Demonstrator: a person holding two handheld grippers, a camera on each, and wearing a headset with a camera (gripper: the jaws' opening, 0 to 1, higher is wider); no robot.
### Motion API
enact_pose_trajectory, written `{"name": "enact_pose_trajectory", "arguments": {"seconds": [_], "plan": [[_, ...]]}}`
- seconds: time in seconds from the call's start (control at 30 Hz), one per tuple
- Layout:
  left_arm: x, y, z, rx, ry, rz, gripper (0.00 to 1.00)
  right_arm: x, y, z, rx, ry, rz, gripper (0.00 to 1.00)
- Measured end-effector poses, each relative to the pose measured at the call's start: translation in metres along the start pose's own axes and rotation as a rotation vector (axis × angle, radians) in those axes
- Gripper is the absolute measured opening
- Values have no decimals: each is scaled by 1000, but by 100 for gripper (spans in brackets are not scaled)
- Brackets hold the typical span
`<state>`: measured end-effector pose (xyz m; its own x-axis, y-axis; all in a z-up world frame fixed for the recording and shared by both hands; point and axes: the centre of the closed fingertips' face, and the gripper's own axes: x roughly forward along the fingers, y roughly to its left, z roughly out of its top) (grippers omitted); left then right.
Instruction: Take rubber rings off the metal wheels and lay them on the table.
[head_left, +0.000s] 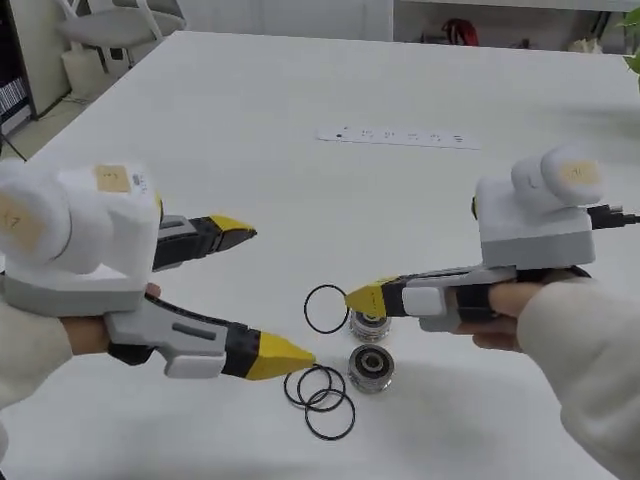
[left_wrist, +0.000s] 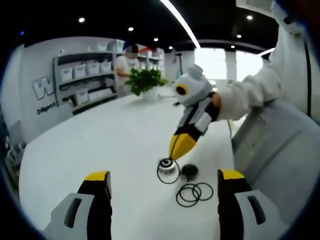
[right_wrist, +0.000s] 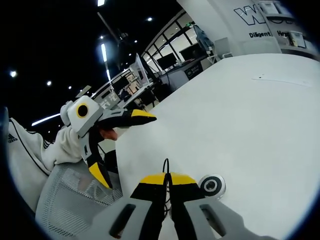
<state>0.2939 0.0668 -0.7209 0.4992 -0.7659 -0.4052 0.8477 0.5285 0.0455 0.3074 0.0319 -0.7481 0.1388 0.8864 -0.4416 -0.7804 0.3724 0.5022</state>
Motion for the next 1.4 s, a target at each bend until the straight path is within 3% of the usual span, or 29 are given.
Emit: {"name": "enact_pose_trajectory", "arguments": {"seconds": [0.17,0.7,1.17,1.4], "plan": [[-1,-3,-9,-3,29,-4,89,4,3,-9,-3,46,15,0],[2,-13,-14,-6,51,-41,87,10,6,-46,-54,225,35,0],[2,-15,-17,-5,65,-49,86,9,-1,-49,-124,253,-4,0],[2,-15,-18,-5,69,-50,86,9,-5,-48,-166,252,-27,5]]}}
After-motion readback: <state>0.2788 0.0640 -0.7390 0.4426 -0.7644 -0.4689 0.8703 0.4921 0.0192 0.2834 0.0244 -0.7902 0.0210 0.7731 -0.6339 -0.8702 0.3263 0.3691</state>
